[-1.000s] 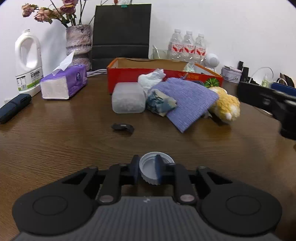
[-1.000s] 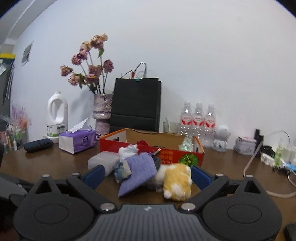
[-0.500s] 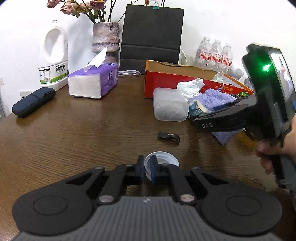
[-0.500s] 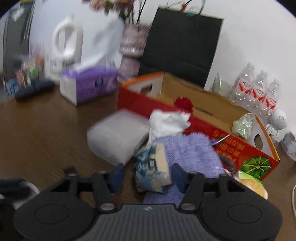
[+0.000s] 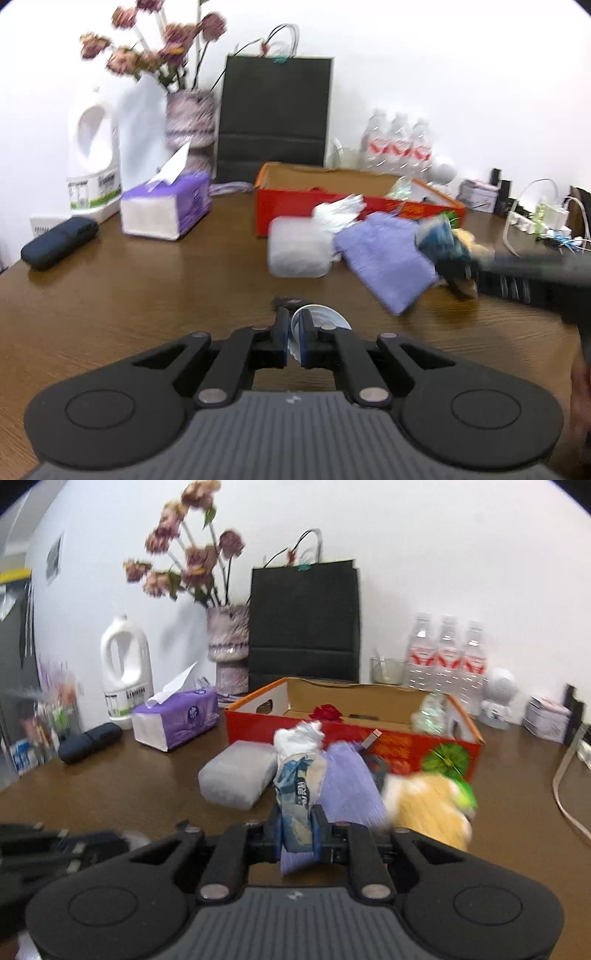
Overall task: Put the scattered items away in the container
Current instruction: 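Grasp the blue snack packet with the right tool while the left tool grasps the white bottle cap, then carry the packet and cap into the cardboard box and open both tools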
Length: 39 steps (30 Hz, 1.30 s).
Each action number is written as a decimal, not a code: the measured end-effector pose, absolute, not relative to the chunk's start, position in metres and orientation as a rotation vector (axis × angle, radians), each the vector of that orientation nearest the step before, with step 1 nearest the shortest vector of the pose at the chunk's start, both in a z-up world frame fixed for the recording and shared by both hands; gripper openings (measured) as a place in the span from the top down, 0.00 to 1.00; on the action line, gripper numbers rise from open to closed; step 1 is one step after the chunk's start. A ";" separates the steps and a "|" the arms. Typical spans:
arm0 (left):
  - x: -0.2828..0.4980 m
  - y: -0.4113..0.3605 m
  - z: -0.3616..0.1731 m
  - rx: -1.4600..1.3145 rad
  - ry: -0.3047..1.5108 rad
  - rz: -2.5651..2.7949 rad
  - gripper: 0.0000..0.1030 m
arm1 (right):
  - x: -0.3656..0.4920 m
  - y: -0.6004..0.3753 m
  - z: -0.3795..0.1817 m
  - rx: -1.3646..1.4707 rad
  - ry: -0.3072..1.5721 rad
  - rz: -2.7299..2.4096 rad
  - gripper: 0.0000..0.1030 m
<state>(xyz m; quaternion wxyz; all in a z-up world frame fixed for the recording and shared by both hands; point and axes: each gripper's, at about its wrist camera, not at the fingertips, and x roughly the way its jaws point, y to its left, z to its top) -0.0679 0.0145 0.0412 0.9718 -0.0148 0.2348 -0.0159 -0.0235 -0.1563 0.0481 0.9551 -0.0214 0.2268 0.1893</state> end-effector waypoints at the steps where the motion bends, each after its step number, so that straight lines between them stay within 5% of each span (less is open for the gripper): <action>1: -0.071 0.008 0.043 -0.018 0.466 -0.038 0.94 | -0.035 -0.163 0.045 -0.032 0.449 0.377 0.86; 24: -0.130 -0.050 0.055 0.053 0.332 -0.023 0.94 | -0.120 -0.220 0.046 0.054 0.288 0.320 0.84; 32: -0.044 -0.025 0.094 -0.031 0.279 -0.064 0.94 | -0.051 -0.208 0.069 0.031 0.287 0.331 0.84; 39: 0.117 -0.026 0.126 -0.020 0.377 -0.146 0.94 | 0.096 -0.204 0.114 0.059 0.346 0.421 0.82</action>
